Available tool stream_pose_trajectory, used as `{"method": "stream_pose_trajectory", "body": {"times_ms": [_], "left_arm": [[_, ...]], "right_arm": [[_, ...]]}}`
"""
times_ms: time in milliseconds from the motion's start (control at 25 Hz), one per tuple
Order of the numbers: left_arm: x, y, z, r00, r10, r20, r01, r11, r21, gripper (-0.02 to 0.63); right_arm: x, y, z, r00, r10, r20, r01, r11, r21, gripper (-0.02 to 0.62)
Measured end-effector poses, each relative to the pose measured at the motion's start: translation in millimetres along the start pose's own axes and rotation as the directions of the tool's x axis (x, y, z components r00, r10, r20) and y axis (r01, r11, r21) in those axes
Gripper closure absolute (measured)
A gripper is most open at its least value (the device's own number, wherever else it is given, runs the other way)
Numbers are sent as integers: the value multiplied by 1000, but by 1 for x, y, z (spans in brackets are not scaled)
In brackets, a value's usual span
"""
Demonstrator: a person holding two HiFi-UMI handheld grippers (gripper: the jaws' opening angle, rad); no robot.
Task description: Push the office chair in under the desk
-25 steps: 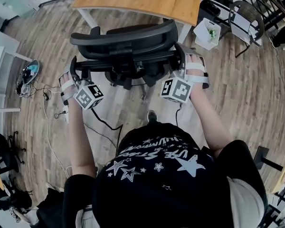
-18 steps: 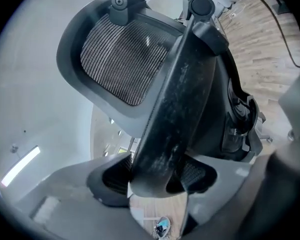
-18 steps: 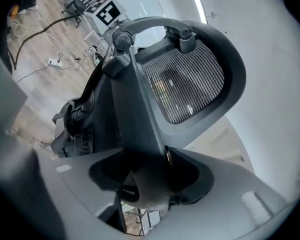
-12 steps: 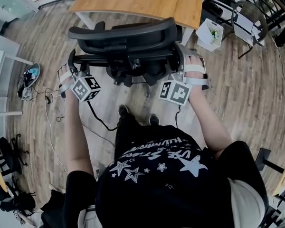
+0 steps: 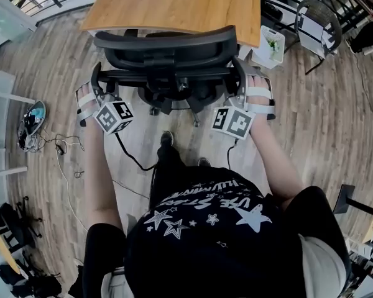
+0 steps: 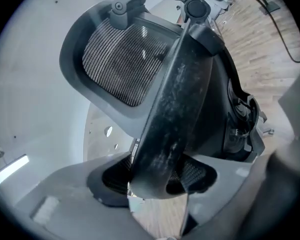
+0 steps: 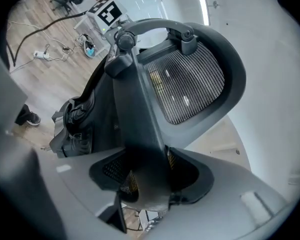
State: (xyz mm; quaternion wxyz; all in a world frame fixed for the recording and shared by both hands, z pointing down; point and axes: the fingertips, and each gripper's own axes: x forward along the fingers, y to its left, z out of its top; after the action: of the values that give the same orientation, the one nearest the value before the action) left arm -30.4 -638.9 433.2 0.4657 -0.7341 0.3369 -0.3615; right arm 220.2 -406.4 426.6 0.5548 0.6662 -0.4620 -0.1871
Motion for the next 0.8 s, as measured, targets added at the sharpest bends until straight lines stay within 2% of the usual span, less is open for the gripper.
{"method": "stream_pose_trajectory", "body": {"times_ms": [440,800], "left_arm": [[91,31,-23,996,-40,81,40,999,4,331],[172,47,-9,984,-85,155,84,996,16,328]], "right_arm": [[42,-1,48,998,-27,-55,27,1000,-12,374],[95,-18,56,987,-36,-159,37,999,-1,374]]}}
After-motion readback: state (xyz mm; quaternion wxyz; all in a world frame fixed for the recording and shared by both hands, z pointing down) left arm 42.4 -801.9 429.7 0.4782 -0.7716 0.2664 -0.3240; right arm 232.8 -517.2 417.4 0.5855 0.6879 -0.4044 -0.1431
